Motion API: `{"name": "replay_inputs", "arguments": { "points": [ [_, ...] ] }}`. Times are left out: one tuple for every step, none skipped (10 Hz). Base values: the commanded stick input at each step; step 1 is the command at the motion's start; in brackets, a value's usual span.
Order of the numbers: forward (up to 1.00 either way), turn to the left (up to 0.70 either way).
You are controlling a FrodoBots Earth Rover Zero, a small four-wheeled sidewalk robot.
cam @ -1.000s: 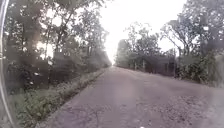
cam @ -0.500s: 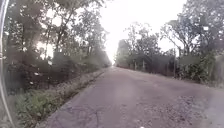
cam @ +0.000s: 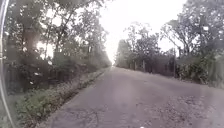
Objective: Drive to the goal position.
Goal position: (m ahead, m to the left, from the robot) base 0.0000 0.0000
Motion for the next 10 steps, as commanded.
{"name": "replay_inputs", "arguments": {
  "points": [
    [0.10, 0.01],
    [0.10, 0.01],
    [0.10, 0.01],
    [0.10, 0.01],
    [0.10, 0.01],
    [0.10, 0.01],
    [0.10, 0.01],
    [0.10, 0.01],
    [0.10, 0.01],
    [0.10, 0.01]
  ]
}}
